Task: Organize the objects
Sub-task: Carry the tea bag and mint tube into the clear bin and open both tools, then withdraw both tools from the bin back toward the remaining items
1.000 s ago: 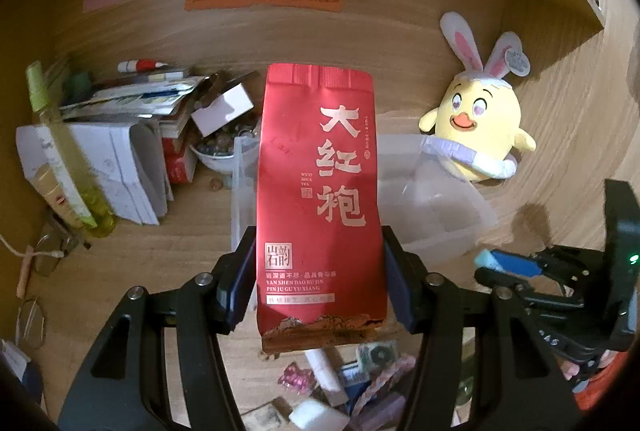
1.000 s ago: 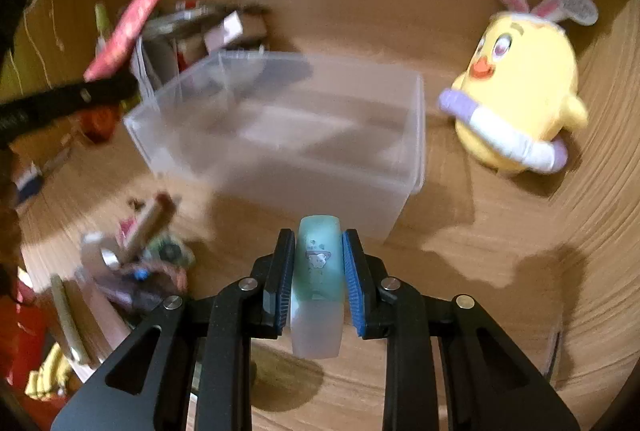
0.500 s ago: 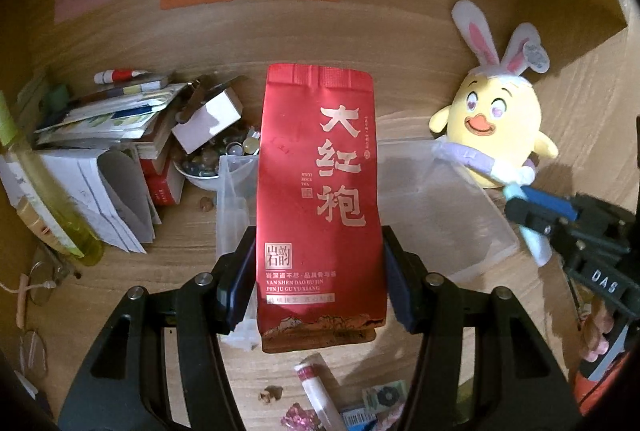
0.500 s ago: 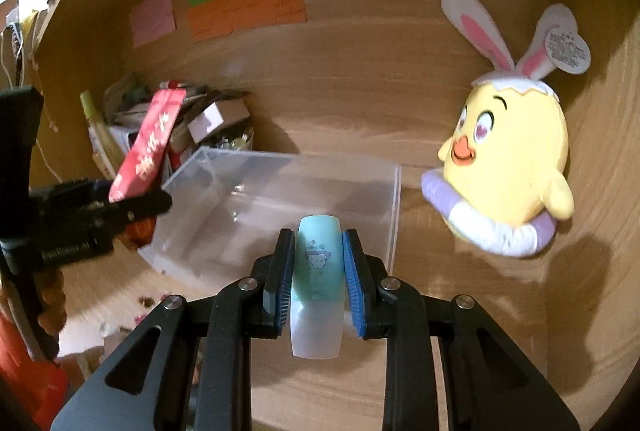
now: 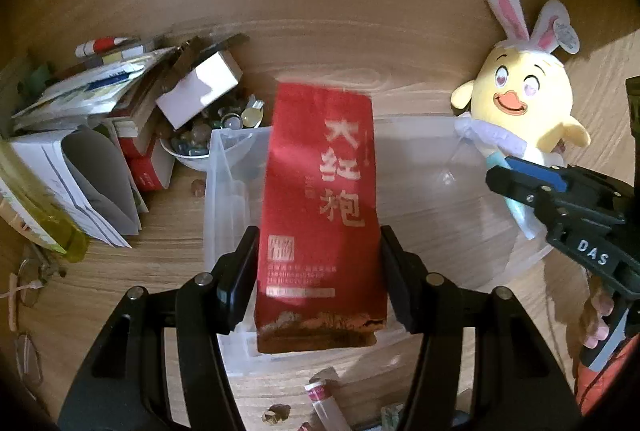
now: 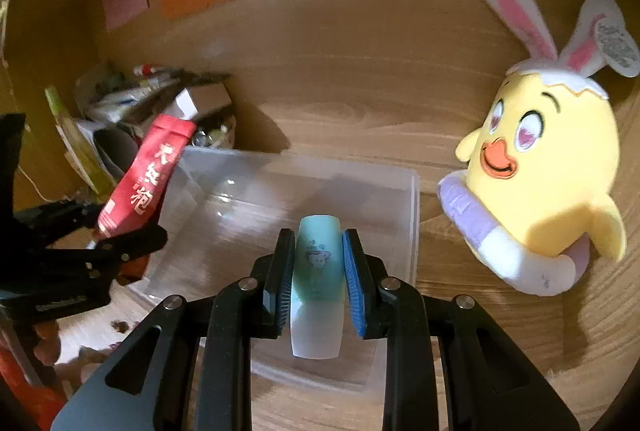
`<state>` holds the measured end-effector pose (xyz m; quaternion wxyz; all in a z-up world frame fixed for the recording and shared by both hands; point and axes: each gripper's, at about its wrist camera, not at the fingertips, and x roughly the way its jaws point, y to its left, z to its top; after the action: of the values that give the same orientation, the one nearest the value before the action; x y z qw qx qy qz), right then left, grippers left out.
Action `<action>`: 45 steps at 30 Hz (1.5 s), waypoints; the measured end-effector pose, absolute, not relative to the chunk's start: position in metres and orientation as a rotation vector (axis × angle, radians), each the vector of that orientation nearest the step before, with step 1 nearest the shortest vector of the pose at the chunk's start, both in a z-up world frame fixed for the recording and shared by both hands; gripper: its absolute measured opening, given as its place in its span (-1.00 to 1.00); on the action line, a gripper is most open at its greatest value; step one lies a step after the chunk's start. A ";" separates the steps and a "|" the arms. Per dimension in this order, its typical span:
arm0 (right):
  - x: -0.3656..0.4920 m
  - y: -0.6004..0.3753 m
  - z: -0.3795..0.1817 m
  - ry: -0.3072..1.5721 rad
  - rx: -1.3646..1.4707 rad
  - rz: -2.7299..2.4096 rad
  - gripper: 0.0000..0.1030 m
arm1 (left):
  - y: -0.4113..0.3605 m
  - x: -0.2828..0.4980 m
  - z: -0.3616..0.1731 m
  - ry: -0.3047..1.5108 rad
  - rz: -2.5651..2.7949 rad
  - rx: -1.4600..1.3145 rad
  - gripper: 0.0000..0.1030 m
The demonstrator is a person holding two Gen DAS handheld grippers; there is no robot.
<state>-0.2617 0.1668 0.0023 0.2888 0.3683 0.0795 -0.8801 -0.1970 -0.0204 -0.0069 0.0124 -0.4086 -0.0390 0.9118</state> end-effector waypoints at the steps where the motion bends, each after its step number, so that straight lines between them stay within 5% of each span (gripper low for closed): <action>1: -0.264 0.165 -0.001 0.218 0.994 -2.345 -0.57 | -0.021 -0.198 -0.008 -0.120 2.837 -1.279 0.11; 27: -0.266 0.138 -0.029 0.368 1.073 -2.313 -0.58 | 0.001 -0.208 -0.029 0.044 2.800 -1.352 0.13; 31: -0.265 0.139 -0.027 0.357 1.085 -2.302 -0.55 | 0.002 -0.205 -0.023 0.041 2.813 -1.331 0.27; 45: -0.237 0.155 0.003 0.344 0.975 -2.370 0.13 | -0.002 -0.175 0.009 -0.008 2.853 -1.236 0.64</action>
<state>-0.2370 0.1550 0.0032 0.2742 0.3627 0.1279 -0.8814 -0.1750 -0.0025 0.0092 0.0164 -0.3974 -0.0027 0.9175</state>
